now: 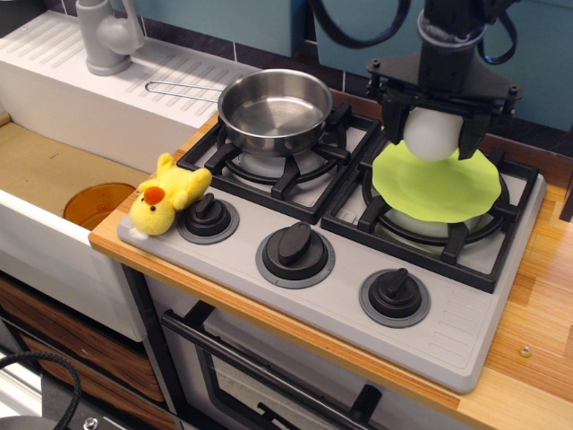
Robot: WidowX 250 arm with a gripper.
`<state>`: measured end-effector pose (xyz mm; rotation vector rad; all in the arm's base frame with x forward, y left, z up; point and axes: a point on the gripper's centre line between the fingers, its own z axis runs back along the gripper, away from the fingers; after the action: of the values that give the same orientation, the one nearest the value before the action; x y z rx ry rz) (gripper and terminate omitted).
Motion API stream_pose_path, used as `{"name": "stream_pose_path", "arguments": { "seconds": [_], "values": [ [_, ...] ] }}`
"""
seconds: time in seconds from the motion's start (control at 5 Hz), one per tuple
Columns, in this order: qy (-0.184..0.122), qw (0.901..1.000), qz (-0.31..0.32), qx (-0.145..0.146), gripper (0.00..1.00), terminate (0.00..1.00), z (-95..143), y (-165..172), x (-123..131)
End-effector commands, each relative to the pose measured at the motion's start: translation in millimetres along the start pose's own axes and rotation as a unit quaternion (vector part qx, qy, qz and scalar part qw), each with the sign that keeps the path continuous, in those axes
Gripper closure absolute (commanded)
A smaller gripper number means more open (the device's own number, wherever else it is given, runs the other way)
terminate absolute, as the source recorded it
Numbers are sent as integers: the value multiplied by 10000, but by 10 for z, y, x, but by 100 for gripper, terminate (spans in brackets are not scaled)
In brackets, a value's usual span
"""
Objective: Put egg on plate and stuffedduck in pot or pan on stove
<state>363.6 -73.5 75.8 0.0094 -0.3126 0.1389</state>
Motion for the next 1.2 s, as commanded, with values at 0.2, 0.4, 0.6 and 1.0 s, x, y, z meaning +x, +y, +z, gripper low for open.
{"name": "stream_pose_path", "arguments": {
  "seconds": [0.2, 0.4, 0.6, 1.0],
  "values": [
    [-26, 9999, 137, -10, 0, 0, 165, -98, 6],
    [293, 9996, 24, 40, 0, 0, 485, 49, 16],
    [623, 9978, -180, 152, 0, 0, 875, 297, 79],
    [841, 9944, -558, 314, 0, 0, 1085, 492, 142]
  ]
}}
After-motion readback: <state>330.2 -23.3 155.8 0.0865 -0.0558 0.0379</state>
